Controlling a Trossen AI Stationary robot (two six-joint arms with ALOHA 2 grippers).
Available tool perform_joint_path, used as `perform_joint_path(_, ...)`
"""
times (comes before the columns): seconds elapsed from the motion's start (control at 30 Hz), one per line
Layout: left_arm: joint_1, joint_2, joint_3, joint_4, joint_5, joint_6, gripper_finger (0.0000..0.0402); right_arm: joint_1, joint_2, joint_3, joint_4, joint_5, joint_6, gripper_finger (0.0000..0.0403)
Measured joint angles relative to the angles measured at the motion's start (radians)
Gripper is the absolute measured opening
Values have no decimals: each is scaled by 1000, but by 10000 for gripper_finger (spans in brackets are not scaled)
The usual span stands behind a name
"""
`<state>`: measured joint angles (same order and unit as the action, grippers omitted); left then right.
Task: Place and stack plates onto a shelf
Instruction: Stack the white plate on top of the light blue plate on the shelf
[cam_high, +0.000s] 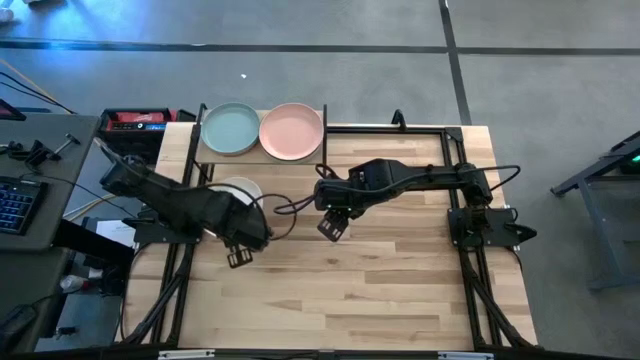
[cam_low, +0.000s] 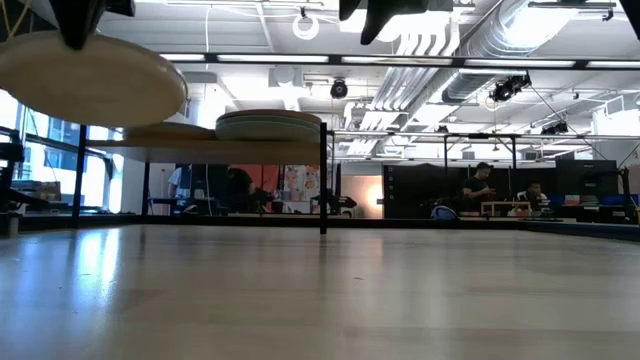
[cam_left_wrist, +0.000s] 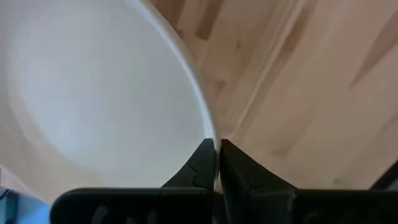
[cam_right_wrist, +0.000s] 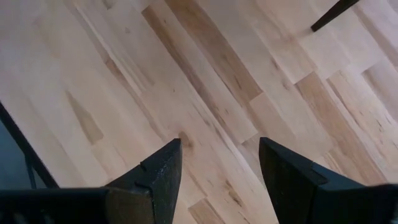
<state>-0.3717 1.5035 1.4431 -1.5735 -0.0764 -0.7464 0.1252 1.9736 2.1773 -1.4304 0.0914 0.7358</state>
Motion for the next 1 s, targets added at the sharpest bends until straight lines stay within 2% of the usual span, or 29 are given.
perform_joint_path(0.27, 68, -54, 1, 2, -61, 53, 1, 0, 0, 0, 3, 21, 16, 190)
perform_joint_path(0.47, 136, -69, 1, 4, -103, 154, 1, -3, 0, 0, 4, 71, 16, 190)
perform_joint_path(0.83, 244, -96, 1, 4, -91, 263, 1, -10, 0, 0, 3, 77, 16, 190)
perform_joint_path(1.0, 321, -96, 1, 2, -151, 343, 1, -20, 0, 0, 3, 92, 16, 190)
